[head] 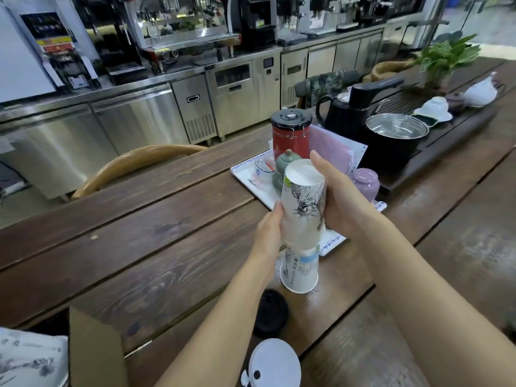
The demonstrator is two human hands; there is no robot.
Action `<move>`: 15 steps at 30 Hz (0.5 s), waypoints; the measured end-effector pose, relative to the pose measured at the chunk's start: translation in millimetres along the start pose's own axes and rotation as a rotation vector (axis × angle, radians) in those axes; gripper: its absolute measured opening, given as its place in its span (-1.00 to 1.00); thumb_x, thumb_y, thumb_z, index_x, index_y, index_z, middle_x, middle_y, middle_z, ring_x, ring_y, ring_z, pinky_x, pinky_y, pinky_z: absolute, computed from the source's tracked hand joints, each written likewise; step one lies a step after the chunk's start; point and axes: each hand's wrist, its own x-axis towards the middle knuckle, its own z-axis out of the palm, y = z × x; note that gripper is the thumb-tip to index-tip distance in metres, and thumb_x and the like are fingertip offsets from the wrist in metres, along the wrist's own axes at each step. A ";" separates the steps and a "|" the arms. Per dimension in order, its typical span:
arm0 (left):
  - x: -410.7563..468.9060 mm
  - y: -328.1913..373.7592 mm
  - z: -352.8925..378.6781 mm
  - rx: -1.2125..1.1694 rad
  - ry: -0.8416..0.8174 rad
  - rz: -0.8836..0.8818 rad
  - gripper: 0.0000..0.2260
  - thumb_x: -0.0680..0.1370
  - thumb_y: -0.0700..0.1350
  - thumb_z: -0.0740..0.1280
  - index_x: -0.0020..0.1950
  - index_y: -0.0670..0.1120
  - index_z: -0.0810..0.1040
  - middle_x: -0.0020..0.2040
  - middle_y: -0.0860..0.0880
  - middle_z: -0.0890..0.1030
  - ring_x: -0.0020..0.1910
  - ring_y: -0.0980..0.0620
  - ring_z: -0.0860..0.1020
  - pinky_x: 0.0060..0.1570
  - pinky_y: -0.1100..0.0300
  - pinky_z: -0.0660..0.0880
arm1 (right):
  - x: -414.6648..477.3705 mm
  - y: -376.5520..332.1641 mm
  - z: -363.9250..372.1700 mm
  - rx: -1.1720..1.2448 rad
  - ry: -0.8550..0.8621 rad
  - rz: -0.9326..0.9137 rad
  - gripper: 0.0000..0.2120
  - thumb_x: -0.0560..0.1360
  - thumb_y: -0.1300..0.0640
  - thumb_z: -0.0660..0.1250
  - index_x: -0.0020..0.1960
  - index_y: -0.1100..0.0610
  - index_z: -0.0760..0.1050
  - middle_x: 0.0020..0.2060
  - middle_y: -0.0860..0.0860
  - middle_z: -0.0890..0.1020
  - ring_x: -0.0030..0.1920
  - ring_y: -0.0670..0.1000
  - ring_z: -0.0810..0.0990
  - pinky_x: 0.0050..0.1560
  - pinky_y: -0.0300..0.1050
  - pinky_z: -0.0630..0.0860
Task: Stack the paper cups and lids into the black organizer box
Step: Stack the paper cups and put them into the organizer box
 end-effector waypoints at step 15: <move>23.8 -93.8 -13.7 0.364 0.057 -0.281 -0.55 0.61 0.11 -0.05 0.37 -0.04 0.40 0.38 -0.07 0.45 0.33 -0.07 0.39 0.33 0.00 0.30 | -6.8 130.7 -35.7 0.137 0.256 0.285 -0.45 0.34 -0.36 0.21 -0.04 0.07 0.64 0.06 0.12 0.68 0.09 0.09 0.64 0.21 0.02 0.47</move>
